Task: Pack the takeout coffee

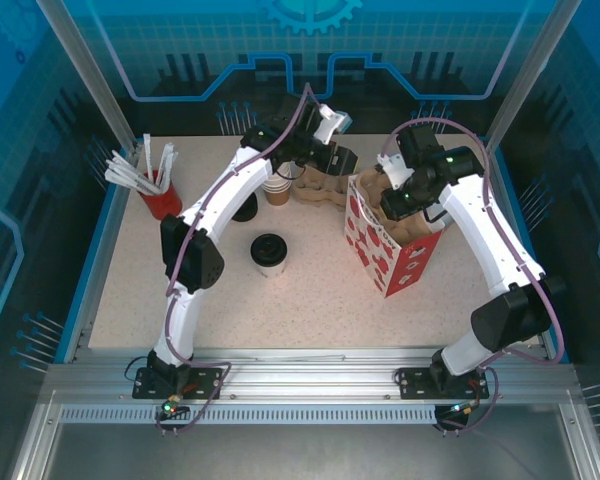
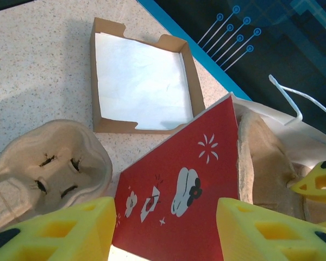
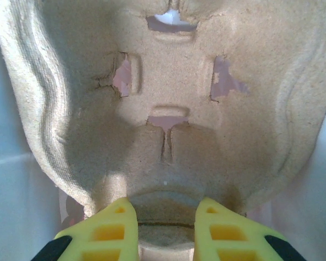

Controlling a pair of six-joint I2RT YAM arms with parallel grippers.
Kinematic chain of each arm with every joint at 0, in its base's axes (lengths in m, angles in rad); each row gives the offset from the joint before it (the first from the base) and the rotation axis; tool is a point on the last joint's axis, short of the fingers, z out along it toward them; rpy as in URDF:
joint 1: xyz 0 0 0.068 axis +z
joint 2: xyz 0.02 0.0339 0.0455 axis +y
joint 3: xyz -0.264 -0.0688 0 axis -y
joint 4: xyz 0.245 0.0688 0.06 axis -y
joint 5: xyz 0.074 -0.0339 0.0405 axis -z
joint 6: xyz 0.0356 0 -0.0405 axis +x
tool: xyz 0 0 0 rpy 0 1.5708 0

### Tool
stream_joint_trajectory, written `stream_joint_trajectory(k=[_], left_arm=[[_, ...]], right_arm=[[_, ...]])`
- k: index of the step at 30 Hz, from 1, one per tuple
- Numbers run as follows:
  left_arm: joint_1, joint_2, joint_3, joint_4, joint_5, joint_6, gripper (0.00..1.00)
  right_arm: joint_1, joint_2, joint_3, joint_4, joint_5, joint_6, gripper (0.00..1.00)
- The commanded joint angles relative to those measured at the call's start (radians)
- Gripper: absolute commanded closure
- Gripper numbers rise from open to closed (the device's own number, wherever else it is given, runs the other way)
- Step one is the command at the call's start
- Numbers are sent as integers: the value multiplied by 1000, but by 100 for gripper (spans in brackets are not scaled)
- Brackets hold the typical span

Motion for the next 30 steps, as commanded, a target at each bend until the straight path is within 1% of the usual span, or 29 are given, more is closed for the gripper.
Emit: stream_joint_trajectory(k=[1, 6, 13, 30], left_arm=[[9, -78, -21, -9, 41, 20, 44], [10, -78, -48, -25, 62, 37, 44], [10, -64, -59, -64, 90, 65, 48], [10, -1, -4, -106, 100, 76, 50]], right_arm=[[15, 9, -6, -28, 5, -3, 82], [15, 5, -1, -26, 4, -5, 82], [15, 3, 1, -25, 2, -6, 83], [15, 0, 13, -26, -2, -6, 83]])
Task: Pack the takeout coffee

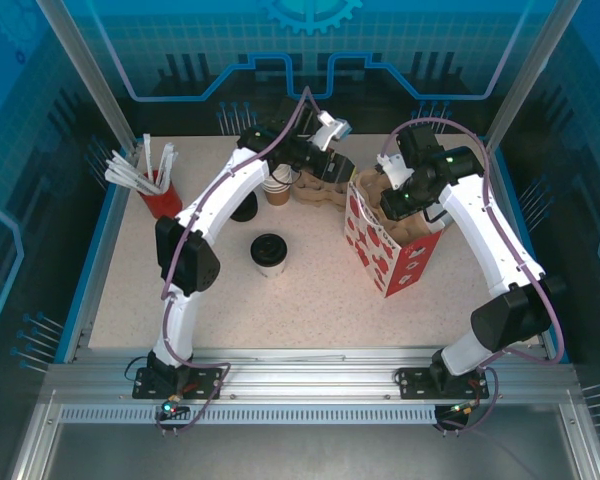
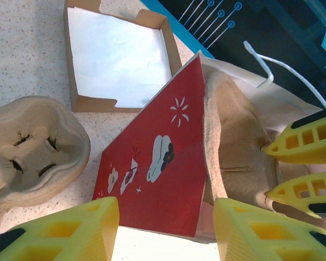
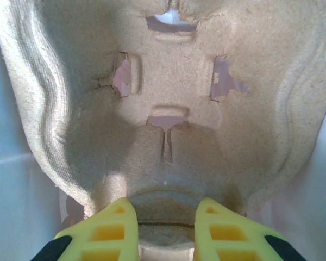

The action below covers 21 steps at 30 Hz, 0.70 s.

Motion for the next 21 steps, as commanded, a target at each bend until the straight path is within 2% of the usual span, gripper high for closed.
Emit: stream_joint_trajectory(k=[1, 21], left_arm=[[8, 35, 43, -39, 27, 21, 50], [14, 85, 97, -34, -39, -20, 52]], right_arm=[[15, 0, 13, -28, -2, -6, 83], [15, -41, -23, -36, 5, 1, 83]])
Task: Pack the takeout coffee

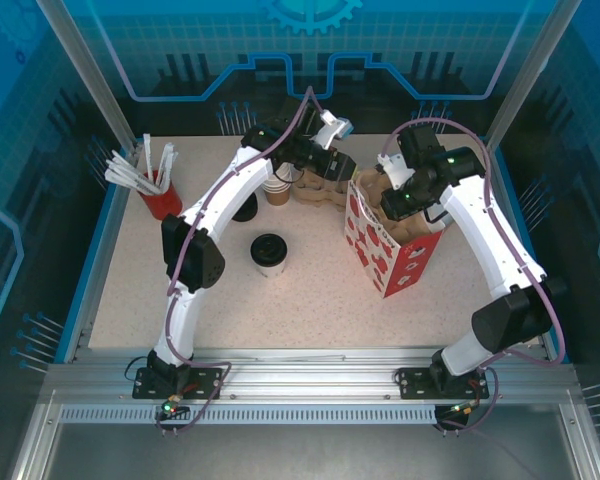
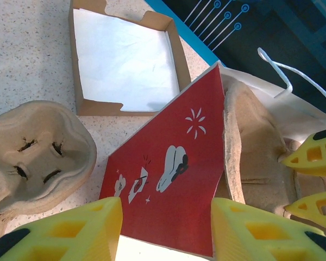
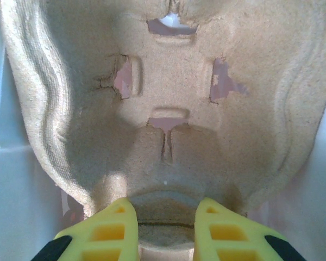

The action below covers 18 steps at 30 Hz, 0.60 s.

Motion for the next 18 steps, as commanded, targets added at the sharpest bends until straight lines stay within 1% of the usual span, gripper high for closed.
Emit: stream_joint_trajectory(k=[1, 7, 18], left_arm=[[13, 33, 29, -26, -30, -15, 52], [17, 34, 30, -26, -42, -20, 52], [19, 32, 26, -28, -57, -18, 52]], right_arm=[[15, -32, -18, -39, 4, 2, 83], [16, -47, -36, -43, 6, 7, 83], [16, -75, -40, -36, -44, 7, 83]])
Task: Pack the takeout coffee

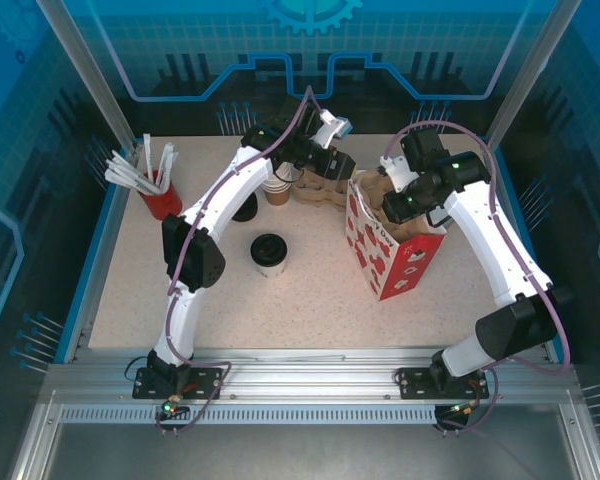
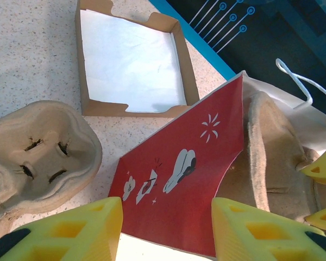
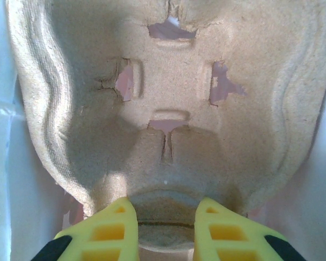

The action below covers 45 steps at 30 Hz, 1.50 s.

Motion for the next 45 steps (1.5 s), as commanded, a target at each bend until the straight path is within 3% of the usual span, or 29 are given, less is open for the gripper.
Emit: stream_joint_trajectory(k=[1, 23, 30, 35, 45], left_arm=[[14, 27, 22, -28, -42, -10, 52], [14, -3, -22, -3, -38, -14, 52], [12, -86, -64, 92, 38, -90, 40], [22, -174, -124, 158, -25, -144, 31], [78, -456, -460, 324, -212, -221, 27]], right_arm=[[15, -33, -12, -42, -33, 3, 83], [17, -10, -72, -22, -32, 41, 83], [44, 74, -16, -19, 10, 39, 82], [58, 114, 15, -20, 13, 24, 82], [87, 125, -61, 41, -40, -45, 80]])
